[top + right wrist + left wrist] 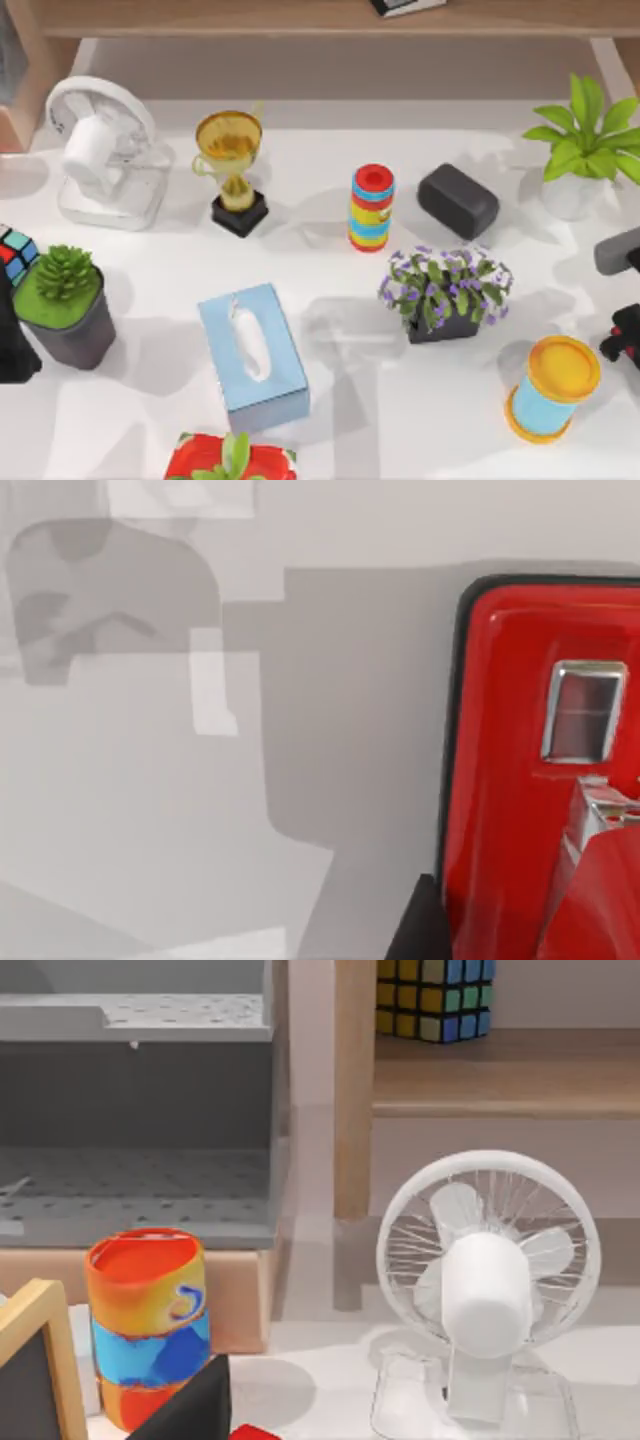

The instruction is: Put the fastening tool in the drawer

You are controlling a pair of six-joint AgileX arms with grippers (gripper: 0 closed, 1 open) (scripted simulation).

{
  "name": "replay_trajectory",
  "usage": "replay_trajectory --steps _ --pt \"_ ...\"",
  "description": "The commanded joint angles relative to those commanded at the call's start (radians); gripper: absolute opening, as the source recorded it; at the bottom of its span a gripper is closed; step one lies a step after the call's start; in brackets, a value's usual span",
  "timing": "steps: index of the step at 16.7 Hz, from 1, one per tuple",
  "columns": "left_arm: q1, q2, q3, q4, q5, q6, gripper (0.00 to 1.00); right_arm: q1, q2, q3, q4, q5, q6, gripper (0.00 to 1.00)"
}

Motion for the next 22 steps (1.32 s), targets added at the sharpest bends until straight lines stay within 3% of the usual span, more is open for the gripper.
replay_trajectory --steps 4,15,22 --pt "0.000 0.000 0.000 0.000 0.000 0.000 1.00 -0.011 -0.002 0.022 -0.066 0.030 0.011 0.00" --pt "0.000 0.000 0.000 0.000 0.000 0.000 1.00 -0.007 -0.067 0.061 -0.100 -0.029 -0.015 0.00" --pt "0.000 0.000 0.000 0.000 0.000 0.000 1.00 -0.098 -0.090 0.366 -0.255 -0.129 -0.023 0.00"
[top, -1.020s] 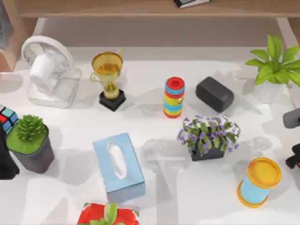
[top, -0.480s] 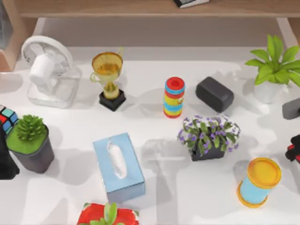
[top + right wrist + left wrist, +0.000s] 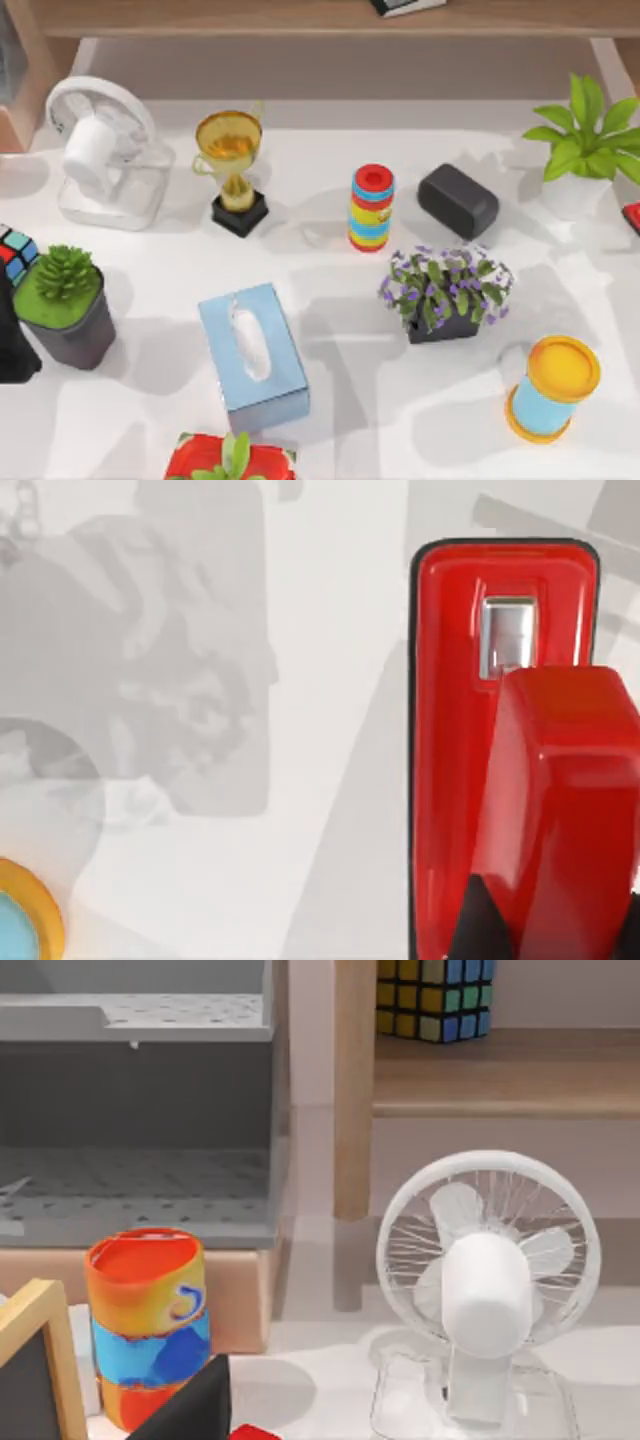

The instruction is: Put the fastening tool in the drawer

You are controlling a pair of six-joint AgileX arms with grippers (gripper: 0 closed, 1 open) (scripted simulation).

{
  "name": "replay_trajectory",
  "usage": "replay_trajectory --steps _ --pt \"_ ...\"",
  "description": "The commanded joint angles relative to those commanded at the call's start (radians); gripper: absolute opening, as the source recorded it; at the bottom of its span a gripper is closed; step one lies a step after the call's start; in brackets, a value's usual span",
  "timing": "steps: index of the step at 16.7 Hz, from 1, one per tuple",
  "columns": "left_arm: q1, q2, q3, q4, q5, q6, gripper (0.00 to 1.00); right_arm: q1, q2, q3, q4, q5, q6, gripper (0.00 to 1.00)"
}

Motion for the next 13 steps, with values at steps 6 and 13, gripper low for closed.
replay_trajectory --steps 6,13 --pt "0.000 0.000 0.000 0.000 0.000 0.000 1.00 -0.158 0.210 0.476 -0.117 -0.090 -0.006 0.00" --pt "0.000 0.000 0.000 0.000 0.000 0.000 1.00 -0.378 0.645 0.920 -0.205 -0.027 -0.052 0.00"
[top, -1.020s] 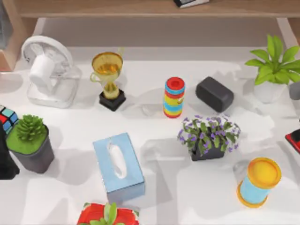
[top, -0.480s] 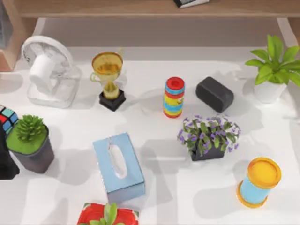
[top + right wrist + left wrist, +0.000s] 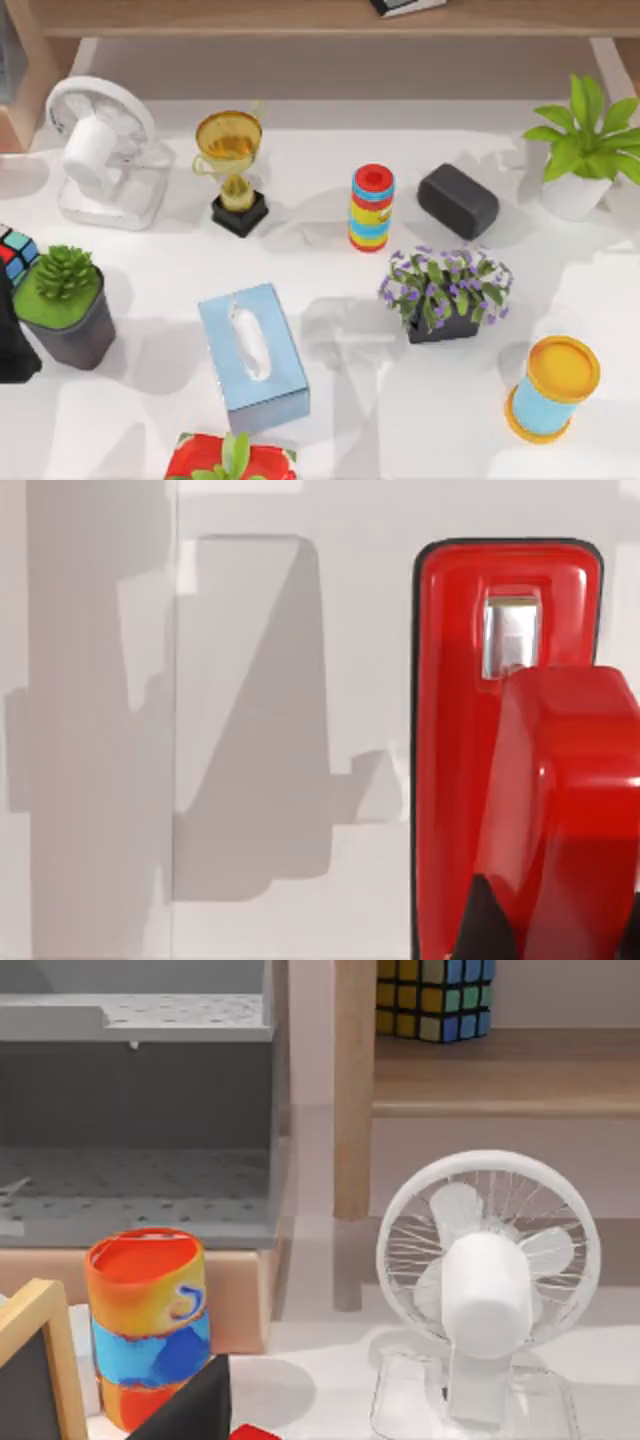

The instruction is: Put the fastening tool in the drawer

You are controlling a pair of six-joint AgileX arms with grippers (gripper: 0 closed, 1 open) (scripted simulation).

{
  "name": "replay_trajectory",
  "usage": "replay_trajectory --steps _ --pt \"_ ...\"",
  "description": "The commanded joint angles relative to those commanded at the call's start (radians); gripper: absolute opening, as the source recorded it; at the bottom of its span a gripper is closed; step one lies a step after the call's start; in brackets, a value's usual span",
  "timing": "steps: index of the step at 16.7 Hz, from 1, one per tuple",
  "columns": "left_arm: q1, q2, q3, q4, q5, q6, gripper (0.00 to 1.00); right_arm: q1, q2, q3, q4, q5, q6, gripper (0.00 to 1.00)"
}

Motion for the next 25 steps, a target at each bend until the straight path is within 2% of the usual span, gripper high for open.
replay_trajectory --steps 6,18,25 --pt "0.000 0.000 0.000 0.000 0.000 0.000 1.00 -0.031 0.210 0.102 -0.101 0.057 -0.018 0.00" --pt "0.000 0.000 0.000 0.000 0.000 0.000 1.00 -0.031 0.204 0.164 -0.090 0.028 0.032 0.00" --pt "0.000 0.000 0.000 0.000 0.000 0.000 1.00 -0.029 0.221 0.082 -0.070 0.055 -0.012 0.00"
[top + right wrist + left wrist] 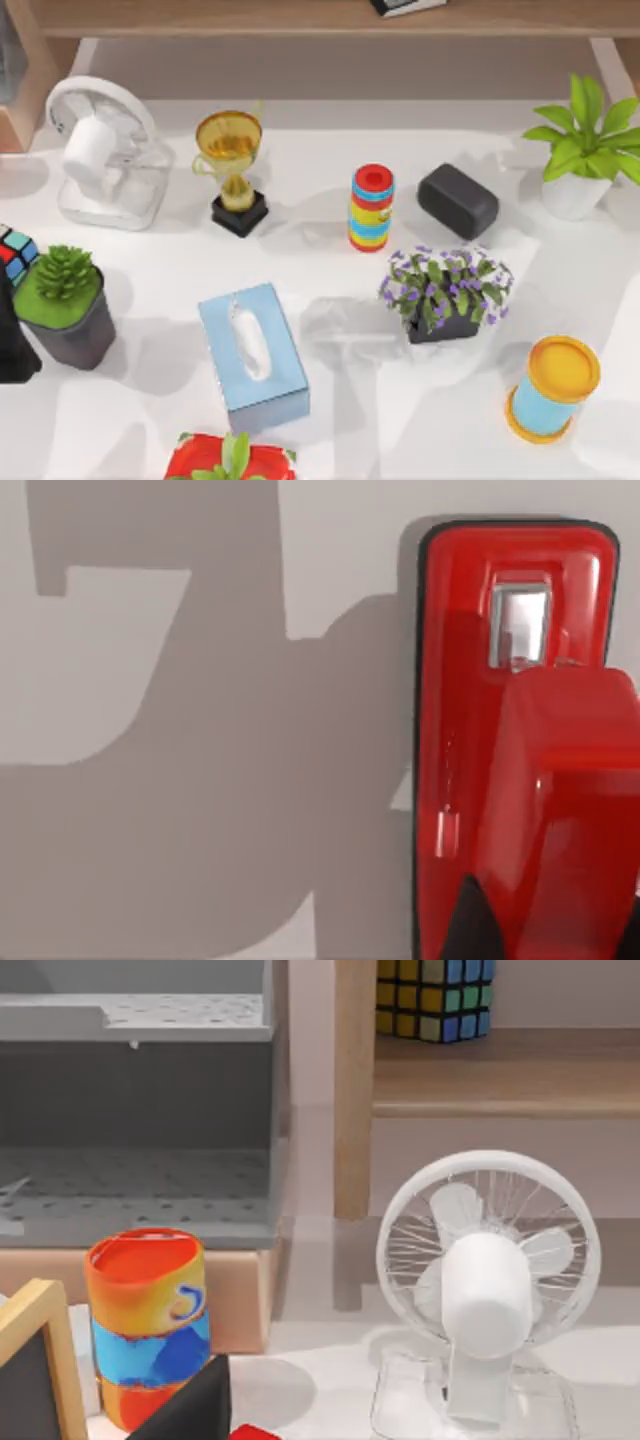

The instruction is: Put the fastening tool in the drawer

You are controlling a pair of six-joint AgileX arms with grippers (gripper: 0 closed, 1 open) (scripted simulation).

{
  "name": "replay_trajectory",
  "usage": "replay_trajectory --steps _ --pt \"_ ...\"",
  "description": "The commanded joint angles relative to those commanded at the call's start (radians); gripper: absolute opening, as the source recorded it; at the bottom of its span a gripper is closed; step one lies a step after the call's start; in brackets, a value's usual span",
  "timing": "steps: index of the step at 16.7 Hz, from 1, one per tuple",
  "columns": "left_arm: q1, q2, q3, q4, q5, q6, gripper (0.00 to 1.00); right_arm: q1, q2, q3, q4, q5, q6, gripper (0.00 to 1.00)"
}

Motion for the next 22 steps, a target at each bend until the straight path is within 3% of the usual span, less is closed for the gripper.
replay_trajectory --steps 6,19,22 --pt "0.000 0.000 0.000 0.000 0.000 0.000 1.00 -0.001 -0.009 -0.017 0.006 0.002 -0.005 0.00" --pt "0.000 0.000 0.000 0.000 0.000 0.000 1.00 -0.001 -0.009 -0.017 0.006 0.002 -0.005 0.98" --pt "0.000 0.000 0.000 0.000 0.000 0.000 1.00 -0.001 -0.009 -0.017 0.006 0.002 -0.005 1.00"
